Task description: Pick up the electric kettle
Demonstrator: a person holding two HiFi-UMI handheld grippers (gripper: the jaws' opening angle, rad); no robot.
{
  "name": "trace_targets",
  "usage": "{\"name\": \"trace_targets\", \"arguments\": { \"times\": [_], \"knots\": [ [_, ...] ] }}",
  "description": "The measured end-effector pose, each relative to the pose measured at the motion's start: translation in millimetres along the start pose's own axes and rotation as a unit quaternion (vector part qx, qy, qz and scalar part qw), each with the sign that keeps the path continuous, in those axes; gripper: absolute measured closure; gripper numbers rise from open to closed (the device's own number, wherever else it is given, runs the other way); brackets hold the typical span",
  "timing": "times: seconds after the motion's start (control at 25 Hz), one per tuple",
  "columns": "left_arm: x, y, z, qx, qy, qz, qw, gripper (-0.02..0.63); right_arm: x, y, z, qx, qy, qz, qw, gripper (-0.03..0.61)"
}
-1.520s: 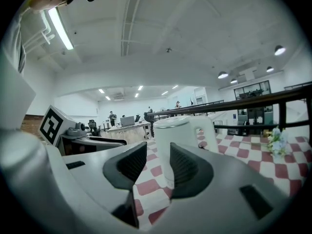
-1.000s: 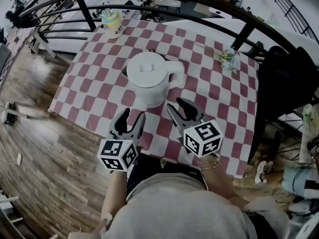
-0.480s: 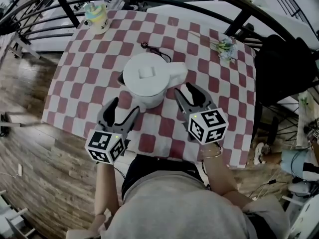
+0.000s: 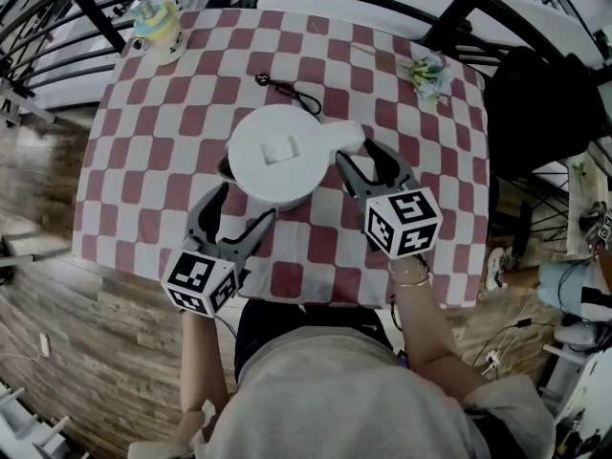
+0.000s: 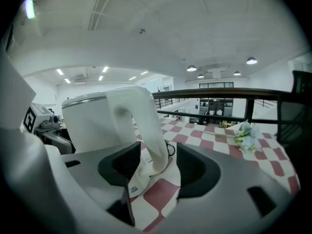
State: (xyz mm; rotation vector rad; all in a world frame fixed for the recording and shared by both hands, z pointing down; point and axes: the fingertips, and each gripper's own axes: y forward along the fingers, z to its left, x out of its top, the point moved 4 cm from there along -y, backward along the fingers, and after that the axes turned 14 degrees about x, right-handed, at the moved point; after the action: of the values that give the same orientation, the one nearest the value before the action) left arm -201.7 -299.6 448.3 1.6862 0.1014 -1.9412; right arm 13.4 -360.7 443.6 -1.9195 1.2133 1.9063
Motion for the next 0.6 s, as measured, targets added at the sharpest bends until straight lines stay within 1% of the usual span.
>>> {"name": "trace_targets", "arguments": {
  "times": [0.28,0.36,0.48,0.6],
  "knots": [
    [2,12,1,-0.057,0.017,0.003,0.9982,0.222,-5,19,-5,0.011,0.012,0.014,1.0,0.353],
    [4,14,1,-0.071,0.02,0.006,0.9973,0.219,-4,23,-5,0.012,0.012,0.014,1.0,0.367],
    [3,17,2,-0.087,0.015,0.008,0.996,0.216,-2,27,-3,0.019,0.012,0.008,1.0,0.374],
    [4,20,2,-0.102,0.022,0.01,0.9946,0.215,-1,29,-3,0.014,0.008,0.008,1.0,0.381]
  ]
}}
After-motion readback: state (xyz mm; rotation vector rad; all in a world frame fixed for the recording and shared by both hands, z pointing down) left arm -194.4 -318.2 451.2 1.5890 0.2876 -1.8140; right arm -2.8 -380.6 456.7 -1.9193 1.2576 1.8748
